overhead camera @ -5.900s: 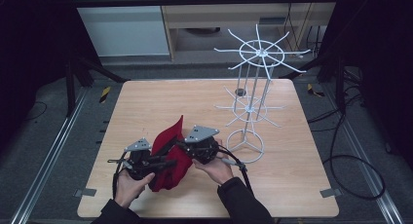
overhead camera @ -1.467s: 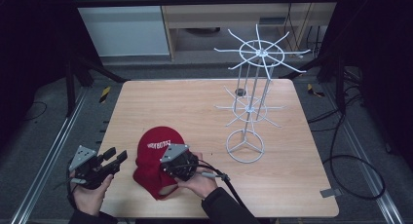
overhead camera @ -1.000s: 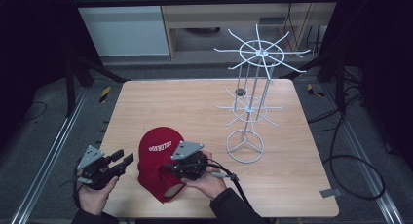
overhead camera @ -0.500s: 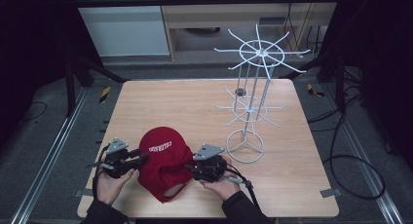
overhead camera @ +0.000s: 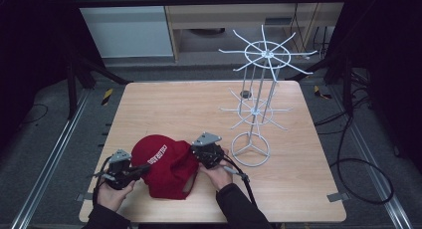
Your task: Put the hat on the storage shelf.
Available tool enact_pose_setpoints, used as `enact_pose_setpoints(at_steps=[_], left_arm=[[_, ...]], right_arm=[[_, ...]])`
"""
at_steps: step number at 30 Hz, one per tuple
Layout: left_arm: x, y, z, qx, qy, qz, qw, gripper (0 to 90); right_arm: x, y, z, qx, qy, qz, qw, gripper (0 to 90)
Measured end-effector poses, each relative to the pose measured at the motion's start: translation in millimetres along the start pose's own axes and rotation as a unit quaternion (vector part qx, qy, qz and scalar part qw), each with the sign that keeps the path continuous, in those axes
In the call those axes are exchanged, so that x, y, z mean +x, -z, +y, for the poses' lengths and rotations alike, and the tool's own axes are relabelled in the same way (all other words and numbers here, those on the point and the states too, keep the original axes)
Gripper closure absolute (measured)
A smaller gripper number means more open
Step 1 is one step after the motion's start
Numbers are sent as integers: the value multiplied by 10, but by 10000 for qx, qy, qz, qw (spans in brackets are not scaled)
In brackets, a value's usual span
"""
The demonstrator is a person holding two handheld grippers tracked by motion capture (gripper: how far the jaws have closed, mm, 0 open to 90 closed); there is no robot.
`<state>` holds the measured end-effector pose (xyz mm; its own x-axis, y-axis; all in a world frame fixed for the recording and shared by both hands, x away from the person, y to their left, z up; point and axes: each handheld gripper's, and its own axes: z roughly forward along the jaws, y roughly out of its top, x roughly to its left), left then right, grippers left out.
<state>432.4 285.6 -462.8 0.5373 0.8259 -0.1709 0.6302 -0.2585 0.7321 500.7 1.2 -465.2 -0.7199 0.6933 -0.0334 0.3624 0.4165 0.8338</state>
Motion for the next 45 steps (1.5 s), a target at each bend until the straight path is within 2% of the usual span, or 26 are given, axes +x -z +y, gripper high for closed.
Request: enact_pose_setpoints(at_steps=[3, 6, 7, 8, 9, 10, 11, 13, 14, 16, 18, 19, 20, 21, 24, 27, 28, 31, 34, 35, 36, 39, 40, 41, 43, 45], left_arm=[[-63, 10, 6, -37, -123, -8, 9999, 848], [-76, 48, 29, -136, -138, -9, 9998, 836], [-89, 119, 68, -352, -99, -86, 9993, 801], [-89, 119, 68, -352, -99, -86, 9993, 773], [-138, 192, 117, -536, -155, -102, 9984, 763], [-138, 192, 117, -536, -155, -102, 9984, 742], [-208, 255, 167, -702, -245, -132, 9971, 718], [-294, 302, 216, -809, -384, -130, 9959, 676], [-294, 302, 216, -809, -384, -130, 9959, 656], [-419, 337, 273, -906, -533, -187, 9943, 632], [-456, 341, 288, -895, -599, -200, 9940, 598], [-499, 341, 304, -894, -660, -222, 9936, 598], [-553, 340, 324, -874, -735, -251, 9931, 576], [-587, 341, 337, -854, -775, -256, 9930, 568], [-629, 343, 352, -837, -801, -274, 9929, 548], [-684, 340, 379, -811, -845, -294, 9927, 524], [-700, 329, 389, -775, -871, -287, 9928, 524], [-755, 222, 424, -562, -939, -243, 9937, 503], [-794, 144, 439, -435, -974, -222, 9940, 497], [-805, 106, 449, -402, -983, -199, 9941, 495], [-815, 32, 473, -323, -985, -164, 9945, 496], [-820, -95, 511, -187, -911, -103, 9956, 504], [-820, -95, 511, -187, -911, -103, 9956, 521], [-832, -174, 527, -75, -882, -36, 9961, 547], [-834, -209, 533, -31, -863, 15, 9963, 616], [-817, -310, 546, 68, -624, 25, 9980, 716]], right_arm=[[-49, -66, 35, 61, -48, -83, 9999, 890], [-63, -39, 38, 28, -55, -128, 9999, 858], [-92, 72, 39, -142, -81, -212, 9996, 802], [-103, 121, 40, -198, -106, -205, 9995, 789], [-114, 193, 42, -259, -88, -207, 9994, 772], [-114, 193, 42, -259, -88, -207, 9994, 772], [-111, 354, 36, -356, -39, -151, 9992, 768], [-98, 478, 14, -394, 68, -161, 9991, 757], [-98, 478, 14, -394, 68, -161, 9991, 757], [-100, 687, -48, -480, 63, -155, 9987, 738], [-117, 822, -107, -528, 17, -159, 9985, 725], [-117, 822, -107, -528, 17, -159, 9985, 725], [-137, 959, -185, -549, -60, -143, 9984, 714], [-147, 1003, -214, -542, -62, -156, 9984, 707], [-179, 1112, -297, -540, -113, -199, 9983, 696], [-291, 1320, -487, -468, -268, -306, 9981, 682], [-291, 1320, -487, -468, -268, -306, 9981, 679], [-428, 1528, -702, -496, -480, -500, 9964, 663], [-498, 1625, -831, -476, -613, -599, 9952, 657], [-589, 1715, -992, -441, -770, -740, 9933, 647], [-633, 1751, -1060, -423, -853, -797, 9923, 641], [-758, 1836, -1212, -379, -1112, -975, 9883, 627], [-758, 1836, -1212, -379, -1112, -975, 9883, 627], [-846, 1888, -1296, -382, -1242, -1117, 9852, 612], [-916, 1925, -1359, -400, -1401, -1235, 9816, 601], [-974, 1949, -1413, -389, -1476, -1324, 9794, 597]])
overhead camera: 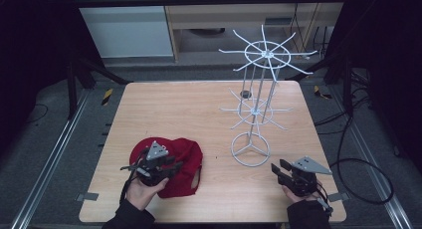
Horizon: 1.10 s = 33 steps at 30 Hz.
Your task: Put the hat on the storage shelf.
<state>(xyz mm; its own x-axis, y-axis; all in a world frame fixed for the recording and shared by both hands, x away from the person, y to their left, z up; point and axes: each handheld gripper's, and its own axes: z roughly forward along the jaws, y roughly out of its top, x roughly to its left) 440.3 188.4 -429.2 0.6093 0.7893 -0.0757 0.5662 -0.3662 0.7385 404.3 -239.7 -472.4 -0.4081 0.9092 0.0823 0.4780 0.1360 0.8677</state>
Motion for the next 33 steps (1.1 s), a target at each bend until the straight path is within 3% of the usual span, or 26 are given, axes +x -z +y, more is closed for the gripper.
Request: enact_pose_setpoints(at_steps=[2, 4, 7, 11, 12, 13, 15, 16, 17, 18, 19, 20, 21, 24, 27, 33], left_arm=[[13, -22, 4, 16, 68, -12, 10000, 780], [53, -18, 26, -126, 252, -21, 9996, 796], [66, 30, 55, -291, 287, 1, 9992, 802], [92, 211, 131, -823, 338, 22, 9960, 804], [92, 211, 131, -823, 338, 22, 9960, 804], [114, 266, 153, -980, 408, -16, 9944, 804], [174, 395, 218, -1356, 614, -138, 9888, 805], [174, 395, 218, -1356, 614, -138, 9888, 805], [195, 444, 244, -1488, 673, -172, 9864, 805], [229, 539, 293, -1740, 795, -240, 9812, 806], [229, 539, 293, -1740, 795, -240, 9812, 806], [264, 625, 345, -1954, 921, -327, 9758, 806], [280, 665, 373, -2041, 971, -366, 9734, 806], [322, 772, 454, -2262, 1020, -433, 9678, 806], [341, 853, 535, -2489, 1123, -577, 9603, 806], [299, 984, 765, -2881, 1068, -563, 9499, 806]], right_arm=[[-44, 4, -18, 3, -12, -67, 10000, 593], [-84, 3, -32, 23, -56, -119, 9999, 590], [-143, -9, -48, 41, -8, -217, 9998, 587], [-194, -5, -51, 18, -34, -299, 9995, 582], [-194, -5, -51, 18, -34, -299, 9995, 582], [-202, -6, -51, 14, -30, -321, 9995, 581], [-219, -17, -50, 22, -1, -353, 9994, 579], [-221, -20, -50, 26, 14, -357, 9994, 577], [-221, -20, -50, 26, 14, -357, 9994, 577], [-222, -21, -46, 16, 35, -360, 9993, 576], [-222, -21, -46, 16, 35, -360, 9993, 576], [-222, -26, -45, 15, 49, -357, 9994, 574], [-222, -28, -44, 18, 51, -356, 9994, 574], [-223, -38, -43, 39, 66, -363, 9993, 572], [-229, -42, -43, 38, 79, -367, 9993, 571], [-245, -56, -39, 39, 89, -374, 9993, 572]])
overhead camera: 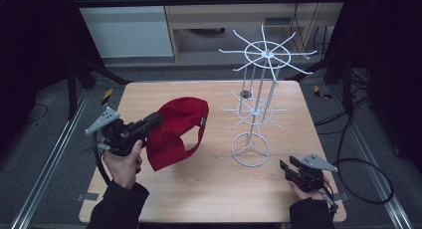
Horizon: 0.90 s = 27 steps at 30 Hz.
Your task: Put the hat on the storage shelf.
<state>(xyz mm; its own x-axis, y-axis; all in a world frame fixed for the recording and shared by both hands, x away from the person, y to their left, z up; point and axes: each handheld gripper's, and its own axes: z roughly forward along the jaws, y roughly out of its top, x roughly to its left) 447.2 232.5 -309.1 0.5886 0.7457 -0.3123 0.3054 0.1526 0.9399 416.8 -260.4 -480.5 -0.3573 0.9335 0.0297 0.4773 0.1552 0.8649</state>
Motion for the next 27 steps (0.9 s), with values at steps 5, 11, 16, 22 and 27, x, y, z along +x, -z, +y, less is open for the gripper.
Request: enact_pose_setpoints(at_steps=[5, 11, 16, 22, 27], left_arm=[[-74, -40, 195, -324, 85, -20, 9994, 806], [-125, -73, 396, -720, 221, -40, 9972, 806], [-204, -102, 629, -1071, 297, -90, 9938, 805], [-347, -202, 853, -1371, 280, -129, 9901, 805], [-415, -281, 958, -1473, 171, -82, 9889, 805]], right_arm=[[2, -9, 4, -23, -23, 31, 10000, 574], [-1, -17, 7, -13, -11, 44, 10000, 576], [5, -30, 10, -1, -4, 68, 10000, 578], [6, -34, 13, -9, 0, 88, 10000, 578], [-1, -35, 18, -26, -3, 100, 9999, 582]])
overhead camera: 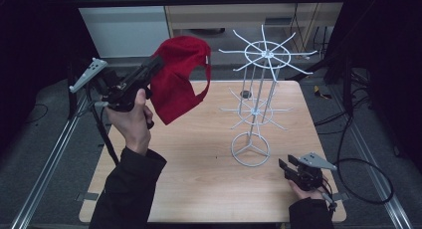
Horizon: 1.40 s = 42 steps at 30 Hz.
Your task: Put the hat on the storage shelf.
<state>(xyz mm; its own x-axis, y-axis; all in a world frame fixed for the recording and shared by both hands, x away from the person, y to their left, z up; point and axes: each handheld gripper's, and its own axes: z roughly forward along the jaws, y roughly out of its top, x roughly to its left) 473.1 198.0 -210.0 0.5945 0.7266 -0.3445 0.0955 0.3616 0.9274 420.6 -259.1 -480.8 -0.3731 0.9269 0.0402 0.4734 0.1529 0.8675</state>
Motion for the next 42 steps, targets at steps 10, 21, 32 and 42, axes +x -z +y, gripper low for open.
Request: enact_pose_setpoints(at_steps=[10, 21, 32, 42], left_arm=[[-97, -179, 130, -208, -93, -12, 9997, 805], [-174, -279, 180, -301, -105, -56, 9995, 805], [-205, -388, 270, -495, -56, 9, 9988, 804], [-204, -362, 374, -718, 102, -105, 9973, 804]], right_arm=[[3, -8, 2, -7, 6, 8, 10000, 585], [5, -10, 1, -5, 14, 4, 10000, 588], [3, -13, 1, -2, 26, 12, 10000, 590], [6, -15, -1, 6, 51, 24, 10000, 592]])
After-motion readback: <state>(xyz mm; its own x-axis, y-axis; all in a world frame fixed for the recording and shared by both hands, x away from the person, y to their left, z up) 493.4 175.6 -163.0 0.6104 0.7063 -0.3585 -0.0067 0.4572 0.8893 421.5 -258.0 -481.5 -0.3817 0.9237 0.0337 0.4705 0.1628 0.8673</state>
